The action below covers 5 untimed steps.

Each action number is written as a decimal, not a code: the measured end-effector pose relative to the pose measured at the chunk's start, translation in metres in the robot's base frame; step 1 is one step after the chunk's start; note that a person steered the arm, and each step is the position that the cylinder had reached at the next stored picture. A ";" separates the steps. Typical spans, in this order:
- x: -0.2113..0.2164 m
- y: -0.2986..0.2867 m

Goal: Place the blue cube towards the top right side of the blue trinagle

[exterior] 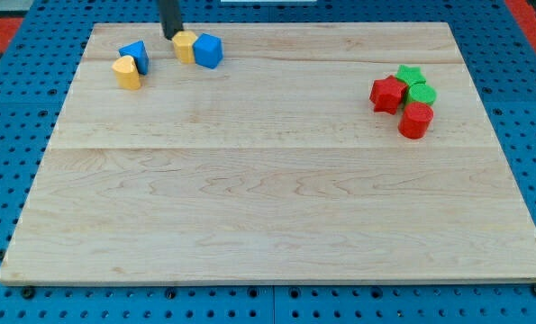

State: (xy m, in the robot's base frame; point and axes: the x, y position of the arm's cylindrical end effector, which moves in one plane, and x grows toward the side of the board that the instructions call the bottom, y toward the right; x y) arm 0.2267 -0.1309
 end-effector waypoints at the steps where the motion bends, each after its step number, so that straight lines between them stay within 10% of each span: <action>1: 0.069 0.025; 2: 0.115 0.045; 5: 0.053 0.103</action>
State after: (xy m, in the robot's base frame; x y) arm 0.2798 -0.0276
